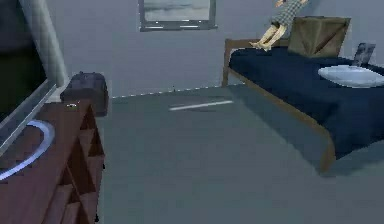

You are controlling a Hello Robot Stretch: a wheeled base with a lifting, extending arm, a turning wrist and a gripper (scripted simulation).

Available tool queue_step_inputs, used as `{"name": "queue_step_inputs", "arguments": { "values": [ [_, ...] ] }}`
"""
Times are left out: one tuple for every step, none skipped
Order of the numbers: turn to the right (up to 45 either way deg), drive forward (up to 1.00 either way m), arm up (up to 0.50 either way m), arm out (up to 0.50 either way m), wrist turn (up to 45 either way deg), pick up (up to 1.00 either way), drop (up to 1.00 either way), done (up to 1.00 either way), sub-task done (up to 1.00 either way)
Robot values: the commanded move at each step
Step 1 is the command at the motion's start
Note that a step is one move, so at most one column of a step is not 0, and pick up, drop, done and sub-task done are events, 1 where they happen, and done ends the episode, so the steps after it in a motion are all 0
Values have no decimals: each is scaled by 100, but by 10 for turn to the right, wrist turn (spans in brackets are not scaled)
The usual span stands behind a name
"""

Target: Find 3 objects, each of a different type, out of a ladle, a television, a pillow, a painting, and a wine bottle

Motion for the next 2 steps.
{"name": "queue_step_inputs", "arguments": {
  "values": [
    [450, 0, 0, 0, 0, 0, 0, 0, 0],
    [30, 0, 0, 0, 0, 0, 0, 0, 0]
  ]
}}
